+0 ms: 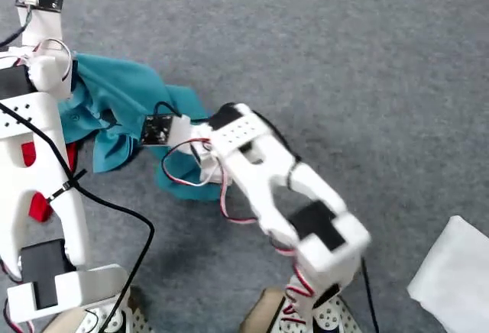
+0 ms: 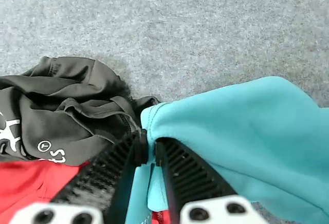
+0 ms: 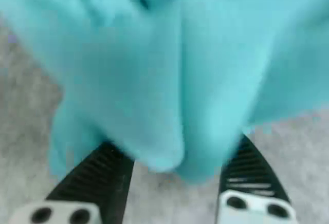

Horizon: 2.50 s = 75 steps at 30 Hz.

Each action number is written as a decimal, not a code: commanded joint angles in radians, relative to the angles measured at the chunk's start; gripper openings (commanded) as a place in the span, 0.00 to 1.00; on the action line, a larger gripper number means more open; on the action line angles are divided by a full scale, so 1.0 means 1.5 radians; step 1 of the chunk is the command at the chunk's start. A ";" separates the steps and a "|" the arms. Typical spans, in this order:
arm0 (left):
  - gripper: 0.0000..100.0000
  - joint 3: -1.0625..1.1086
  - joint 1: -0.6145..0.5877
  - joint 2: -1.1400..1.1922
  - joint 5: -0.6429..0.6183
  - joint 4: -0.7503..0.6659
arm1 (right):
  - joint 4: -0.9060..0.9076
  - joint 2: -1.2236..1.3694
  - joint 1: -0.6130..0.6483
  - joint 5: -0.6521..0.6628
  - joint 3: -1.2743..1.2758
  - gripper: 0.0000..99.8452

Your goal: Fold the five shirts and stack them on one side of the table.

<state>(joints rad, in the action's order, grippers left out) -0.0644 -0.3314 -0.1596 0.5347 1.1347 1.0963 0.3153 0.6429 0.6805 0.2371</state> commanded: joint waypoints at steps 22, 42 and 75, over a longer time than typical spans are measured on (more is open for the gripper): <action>0.02 0.131 -0.041 0.065 -0.098 -0.191 | 0.178 0.297 -0.217 0.069 -0.680 0.06; 0.02 0.180 -0.050 0.241 -0.242 -0.370 | 0.460 0.366 -0.270 0.094 -1.029 0.31; 0.02 0.182 -0.050 0.243 -0.240 -0.371 | 0.029 -0.021 -0.120 0.269 -0.080 0.27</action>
<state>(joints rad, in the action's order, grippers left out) 0.2148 -0.3943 0.2102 0.1788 0.5930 1.1577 0.3705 0.4450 1.0764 0.1158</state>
